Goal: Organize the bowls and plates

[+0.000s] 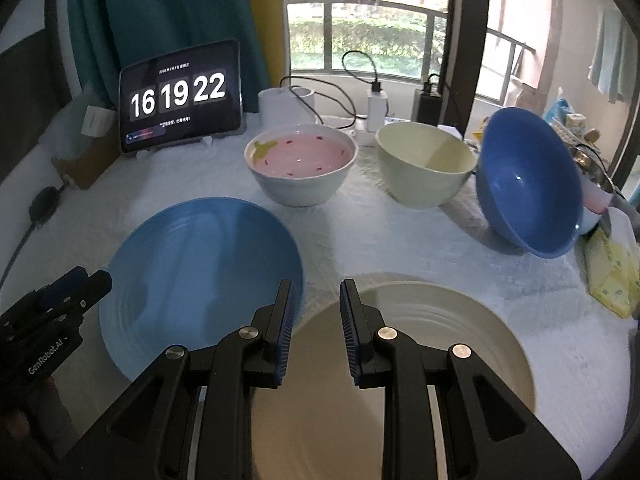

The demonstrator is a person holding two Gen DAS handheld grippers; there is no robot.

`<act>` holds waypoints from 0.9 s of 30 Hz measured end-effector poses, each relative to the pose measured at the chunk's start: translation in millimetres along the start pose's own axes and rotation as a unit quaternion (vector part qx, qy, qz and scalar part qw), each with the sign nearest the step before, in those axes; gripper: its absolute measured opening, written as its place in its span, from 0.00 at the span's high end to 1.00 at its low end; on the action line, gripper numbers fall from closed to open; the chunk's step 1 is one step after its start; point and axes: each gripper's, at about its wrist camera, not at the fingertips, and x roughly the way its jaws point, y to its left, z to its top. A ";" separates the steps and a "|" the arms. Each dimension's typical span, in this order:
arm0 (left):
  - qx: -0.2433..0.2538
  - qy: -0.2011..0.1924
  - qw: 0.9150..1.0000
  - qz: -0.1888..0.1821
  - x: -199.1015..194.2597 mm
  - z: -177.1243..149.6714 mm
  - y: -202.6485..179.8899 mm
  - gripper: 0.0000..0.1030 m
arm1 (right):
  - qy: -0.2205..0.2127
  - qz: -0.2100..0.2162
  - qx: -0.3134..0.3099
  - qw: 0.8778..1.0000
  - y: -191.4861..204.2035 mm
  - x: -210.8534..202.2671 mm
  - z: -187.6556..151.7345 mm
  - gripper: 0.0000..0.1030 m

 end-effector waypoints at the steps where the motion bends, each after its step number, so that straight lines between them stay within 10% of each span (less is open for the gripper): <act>1: -0.002 0.002 1.000 0.000 2.1 0.4 1.7 0.52 | 0.003 0.000 -0.002 1.000 2.2 2.4 1.2 0.76; 27: -0.007 0.066 0.998 -0.017 34.0 -4.8 2.5 0.53 | 0.118 -0.012 -0.022 0.993 22.3 71.8 10.2 0.67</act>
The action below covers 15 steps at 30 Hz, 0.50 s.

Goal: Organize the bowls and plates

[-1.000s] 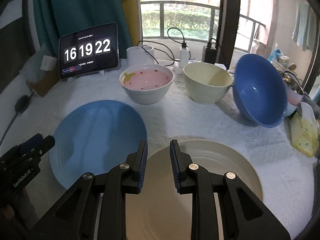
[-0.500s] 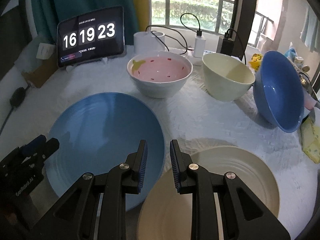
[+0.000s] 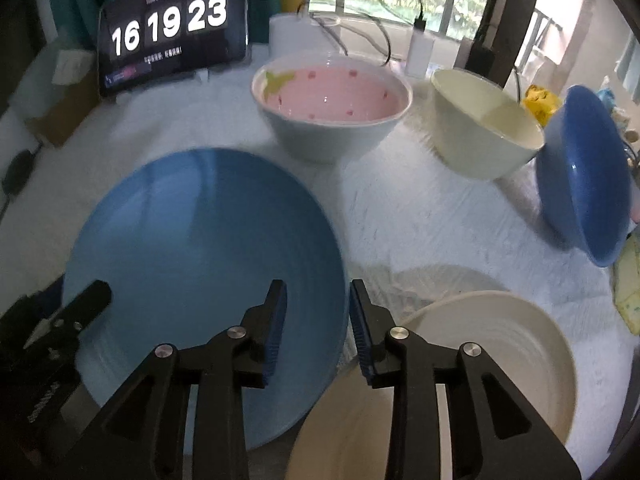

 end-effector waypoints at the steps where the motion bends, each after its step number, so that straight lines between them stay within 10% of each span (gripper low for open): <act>1: -0.001 0.000 1.000 -0.002 -0.3 -0.2 0.6 0.53 | -0.002 0.001 0.002 1.000 0.5 -0.7 -0.1 0.67; 15: -0.001 -0.028 1.000 -0.008 -14.2 -2.6 2.3 0.62 | -0.039 0.000 -0.015 0.999 7.5 -25.7 -7.2 0.81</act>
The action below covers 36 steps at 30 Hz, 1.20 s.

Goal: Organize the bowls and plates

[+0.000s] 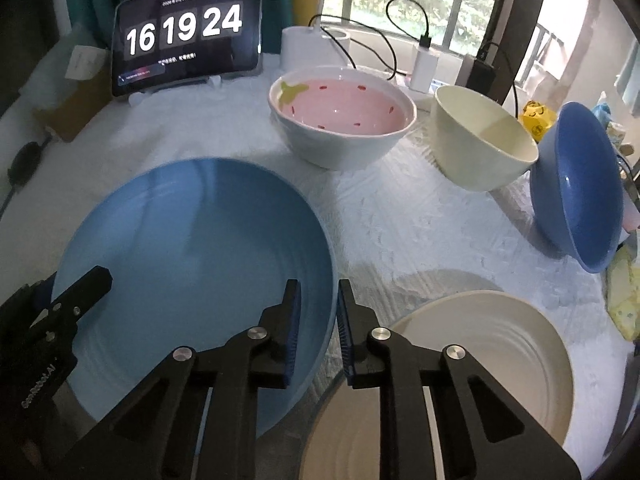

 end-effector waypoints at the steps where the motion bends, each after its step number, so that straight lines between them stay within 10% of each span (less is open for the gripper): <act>1: -0.002 0.000 1.000 -0.001 -1.7 -0.3 0.5 0.62 | -0.004 0.001 0.000 1.000 0.5 -2.7 0.0 0.81; 36: 0.042 -0.048 0.998 -0.016 -65.0 -7.3 -55.7 0.62 | -0.101 0.017 0.049 0.993 -43.3 -84.3 -37.0 0.81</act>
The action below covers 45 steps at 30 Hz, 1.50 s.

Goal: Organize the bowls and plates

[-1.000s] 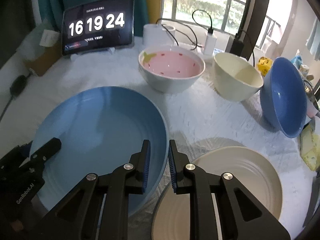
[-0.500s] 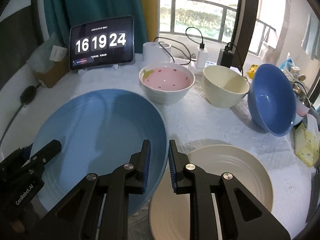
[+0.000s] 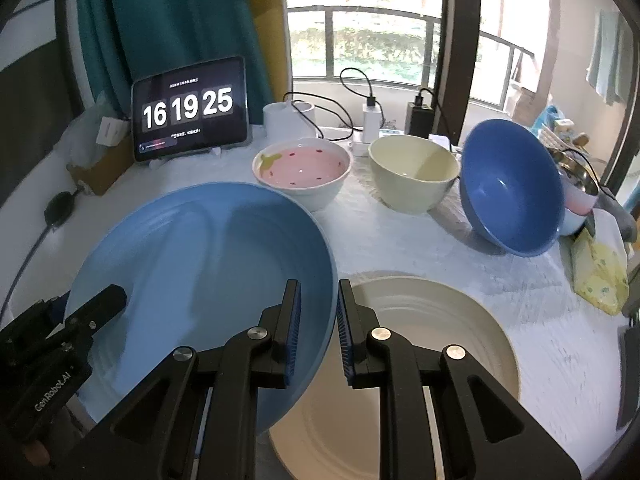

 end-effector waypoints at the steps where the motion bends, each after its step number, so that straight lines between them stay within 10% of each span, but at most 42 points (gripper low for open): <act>1: 0.002 0.000 1.000 0.000 0.2 -0.1 -2.8 0.62 | -0.001 0.000 0.003 1.000 -3.5 -1.4 -1.4 0.81; 45: 0.129 0.066 0.989 -0.013 27.6 -37.9 -137.1 0.61 | 0.008 -0.014 0.116 0.993 -138.2 -18.4 -70.5 0.81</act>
